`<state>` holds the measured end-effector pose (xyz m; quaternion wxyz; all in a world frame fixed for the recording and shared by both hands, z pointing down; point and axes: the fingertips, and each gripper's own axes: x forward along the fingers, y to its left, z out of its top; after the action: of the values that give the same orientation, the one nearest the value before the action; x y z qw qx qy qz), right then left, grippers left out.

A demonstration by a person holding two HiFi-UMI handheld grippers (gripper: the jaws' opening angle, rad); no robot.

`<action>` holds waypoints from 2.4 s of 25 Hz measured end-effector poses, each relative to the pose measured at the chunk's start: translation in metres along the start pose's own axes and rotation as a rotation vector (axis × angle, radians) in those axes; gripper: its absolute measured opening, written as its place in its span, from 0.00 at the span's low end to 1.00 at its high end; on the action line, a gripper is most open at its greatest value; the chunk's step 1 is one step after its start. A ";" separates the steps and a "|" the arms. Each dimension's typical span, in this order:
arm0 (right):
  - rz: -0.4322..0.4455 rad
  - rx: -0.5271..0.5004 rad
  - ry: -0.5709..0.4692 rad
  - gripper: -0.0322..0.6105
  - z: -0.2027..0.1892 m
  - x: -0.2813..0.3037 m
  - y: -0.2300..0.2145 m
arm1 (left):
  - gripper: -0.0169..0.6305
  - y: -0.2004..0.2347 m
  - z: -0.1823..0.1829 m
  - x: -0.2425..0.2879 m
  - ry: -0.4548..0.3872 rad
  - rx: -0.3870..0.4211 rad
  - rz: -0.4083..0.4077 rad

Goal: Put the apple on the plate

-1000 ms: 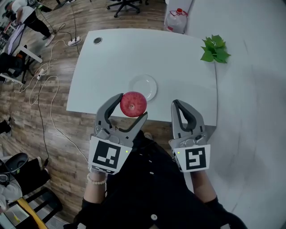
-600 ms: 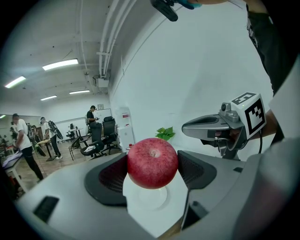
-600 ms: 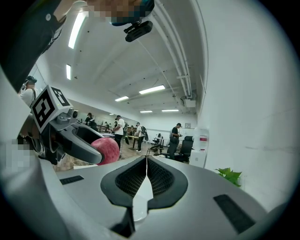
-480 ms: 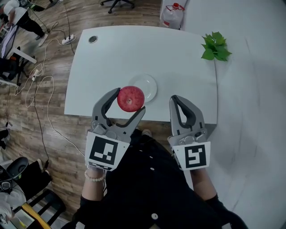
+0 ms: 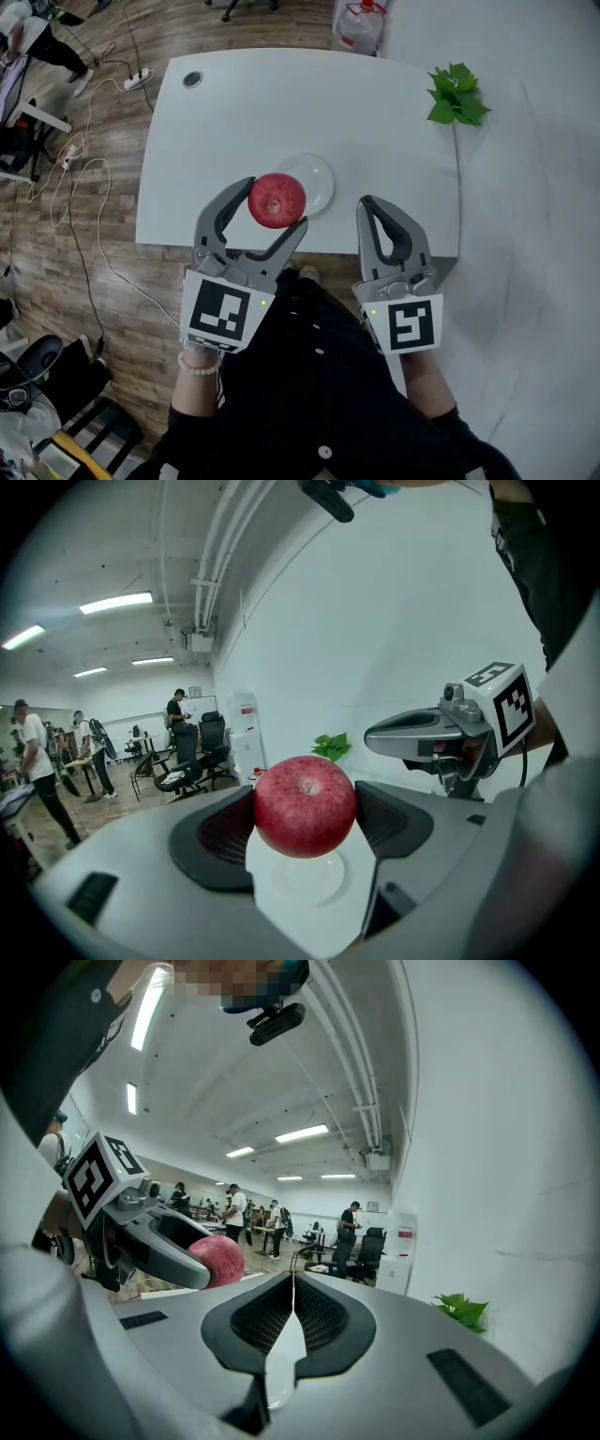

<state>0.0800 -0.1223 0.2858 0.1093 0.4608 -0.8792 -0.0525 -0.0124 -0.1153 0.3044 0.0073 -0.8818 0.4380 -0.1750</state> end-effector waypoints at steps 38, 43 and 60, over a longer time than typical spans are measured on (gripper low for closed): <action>-0.136 0.030 0.139 0.12 -0.035 -0.004 -0.016 | 0.57 0.005 -0.044 0.076 0.043 0.047 -0.143; -0.156 0.034 0.158 0.12 -0.039 -0.007 -0.018 | 0.57 0.002 -0.057 0.086 0.063 0.048 -0.159; -0.216 0.045 0.250 0.12 -0.063 -0.020 -0.026 | 0.57 -0.004 -0.125 0.120 0.177 -0.006 -0.208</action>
<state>0.1270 -0.1195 0.3395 0.2011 0.5581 -0.8050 0.0133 0.0177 -0.1879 0.4589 -0.0524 -0.9035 0.3437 -0.2507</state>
